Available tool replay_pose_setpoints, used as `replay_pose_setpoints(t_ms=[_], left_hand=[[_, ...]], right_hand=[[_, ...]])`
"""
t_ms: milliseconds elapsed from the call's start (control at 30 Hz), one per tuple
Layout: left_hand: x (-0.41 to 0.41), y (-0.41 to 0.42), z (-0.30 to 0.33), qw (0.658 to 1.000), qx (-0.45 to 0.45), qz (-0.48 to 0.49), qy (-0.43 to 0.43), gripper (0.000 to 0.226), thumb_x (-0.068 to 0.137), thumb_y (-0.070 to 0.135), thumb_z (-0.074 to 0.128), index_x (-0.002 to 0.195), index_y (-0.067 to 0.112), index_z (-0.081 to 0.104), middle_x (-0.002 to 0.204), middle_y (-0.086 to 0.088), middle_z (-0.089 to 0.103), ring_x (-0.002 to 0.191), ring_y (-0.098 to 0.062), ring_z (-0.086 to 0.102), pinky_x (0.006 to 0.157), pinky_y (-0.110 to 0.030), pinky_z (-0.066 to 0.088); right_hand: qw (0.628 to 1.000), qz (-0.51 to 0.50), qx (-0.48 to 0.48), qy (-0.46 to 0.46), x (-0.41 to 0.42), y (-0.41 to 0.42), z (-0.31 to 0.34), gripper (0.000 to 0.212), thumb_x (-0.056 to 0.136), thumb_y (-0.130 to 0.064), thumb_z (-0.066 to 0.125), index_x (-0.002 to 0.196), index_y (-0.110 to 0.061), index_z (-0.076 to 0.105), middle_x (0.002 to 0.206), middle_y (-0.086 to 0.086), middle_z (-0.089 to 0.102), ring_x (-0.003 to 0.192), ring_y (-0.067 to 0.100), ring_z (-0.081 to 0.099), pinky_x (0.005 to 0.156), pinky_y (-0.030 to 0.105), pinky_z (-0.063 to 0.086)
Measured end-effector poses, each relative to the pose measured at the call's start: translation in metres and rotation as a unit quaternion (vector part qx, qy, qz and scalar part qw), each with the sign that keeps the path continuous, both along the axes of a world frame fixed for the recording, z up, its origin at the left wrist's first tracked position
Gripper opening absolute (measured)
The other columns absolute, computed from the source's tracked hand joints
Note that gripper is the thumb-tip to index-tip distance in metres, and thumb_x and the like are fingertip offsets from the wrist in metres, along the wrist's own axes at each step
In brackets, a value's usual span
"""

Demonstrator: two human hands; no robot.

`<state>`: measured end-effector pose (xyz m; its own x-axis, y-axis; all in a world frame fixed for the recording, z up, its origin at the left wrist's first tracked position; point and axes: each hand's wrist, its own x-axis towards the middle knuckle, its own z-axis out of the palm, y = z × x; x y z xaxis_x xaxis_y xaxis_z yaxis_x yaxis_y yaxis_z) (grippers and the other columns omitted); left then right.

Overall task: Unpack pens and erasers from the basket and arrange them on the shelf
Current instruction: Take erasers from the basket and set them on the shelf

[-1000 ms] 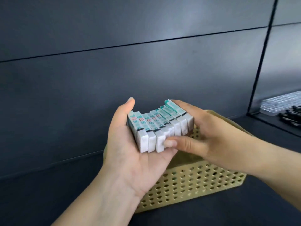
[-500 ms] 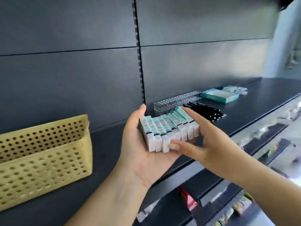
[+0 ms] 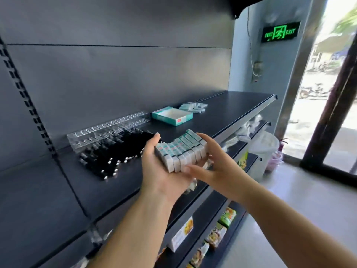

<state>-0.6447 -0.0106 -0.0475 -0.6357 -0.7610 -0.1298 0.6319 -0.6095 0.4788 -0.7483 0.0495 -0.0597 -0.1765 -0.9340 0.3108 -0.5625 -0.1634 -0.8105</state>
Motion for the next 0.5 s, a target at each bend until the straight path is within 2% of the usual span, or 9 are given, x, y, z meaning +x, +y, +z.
replay_pose_setpoints(t_ms=[67,167,200,233,300,400,500], left_hand=[[-0.036,-0.021,-0.005,1.000,0.015,0.005,0.004,0.058,0.086,0.046,0.044,0.109,-0.006,0.055,0.093,-0.028,0.067,0.080,-0.039,0.067,0.086,-0.047,0.048],[-0.082,-0.055,-0.011,0.999,0.031,0.020,0.018,0.060,0.086,0.047,0.043,0.116,-0.004,0.054,0.105,-0.028,0.064,0.094,-0.040,0.064,0.094,-0.051,0.043],[-0.098,-0.067,-0.011,0.999,0.032,0.030,0.027,0.059,0.086,0.047,0.043,0.116,-0.003,0.055,0.103,-0.027,0.065,0.091,-0.040,0.065,0.092,-0.052,0.045],[-0.116,-0.081,-0.011,0.998,0.031,0.042,0.036,0.057,0.086,0.046,0.043,0.114,-0.002,0.056,0.097,-0.026,0.067,0.086,-0.039,0.066,0.085,-0.051,0.048],[-0.145,-0.102,-0.007,0.996,0.037,0.067,0.050,0.050,0.085,0.042,0.043,0.109,0.001,0.058,0.090,-0.023,0.068,0.078,-0.036,0.067,0.077,-0.048,0.051],[-0.191,-0.137,-0.003,0.993,0.048,0.094,0.060,0.046,0.086,0.039,0.043,0.109,0.002,0.058,0.089,-0.022,0.068,0.085,-0.036,0.064,0.085,-0.050,0.047],[-0.231,-0.165,-0.006,0.990,0.071,0.107,0.059,0.050,0.087,0.040,0.044,0.117,0.002,0.053,0.100,-0.023,0.065,0.095,-0.037,0.061,0.090,-0.051,0.045]], right_hand=[[1.000,-0.009,-0.008,-0.009,-0.032,-0.022,-0.004,0.095,0.057,-0.054,0.059,0.141,-0.029,0.023,0.105,-0.027,0.044,0.110,0.002,0.044,0.091,0.014,0.035],[1.000,0.004,-0.016,-0.013,-0.077,-0.057,-0.007,0.091,0.054,-0.052,0.059,0.137,-0.033,0.026,0.099,-0.025,0.047,0.094,-0.007,0.050,0.076,0.002,0.038],[1.000,0.018,-0.018,-0.015,-0.094,-0.071,-0.007,0.086,0.054,-0.051,0.059,0.133,-0.035,0.028,0.098,-0.024,0.048,0.091,-0.011,0.051,0.073,0.000,0.038],[0.999,0.032,-0.018,-0.020,-0.112,-0.087,-0.005,0.081,0.054,-0.049,0.061,0.128,-0.038,0.029,0.099,-0.023,0.050,0.089,-0.014,0.052,0.072,-0.001,0.039],[0.998,0.049,-0.007,-0.042,-0.144,-0.115,-0.003,0.076,0.054,-0.050,0.063,0.122,-0.041,0.030,0.109,-0.016,0.053,0.096,-0.009,0.054,0.079,0.005,0.043],[0.996,0.063,0.003,-0.063,-0.192,-0.156,-0.002,0.066,0.054,-0.050,0.065,0.112,-0.051,0.033,0.114,-0.022,0.052,0.106,0.001,0.055,0.089,0.017,0.046],[0.994,0.074,0.009,-0.076,-0.232,-0.185,-0.005,0.071,0.054,-0.050,0.065,0.117,-0.049,0.033,0.112,-0.025,0.050,0.106,-0.004,0.053,0.087,0.012,0.045]])
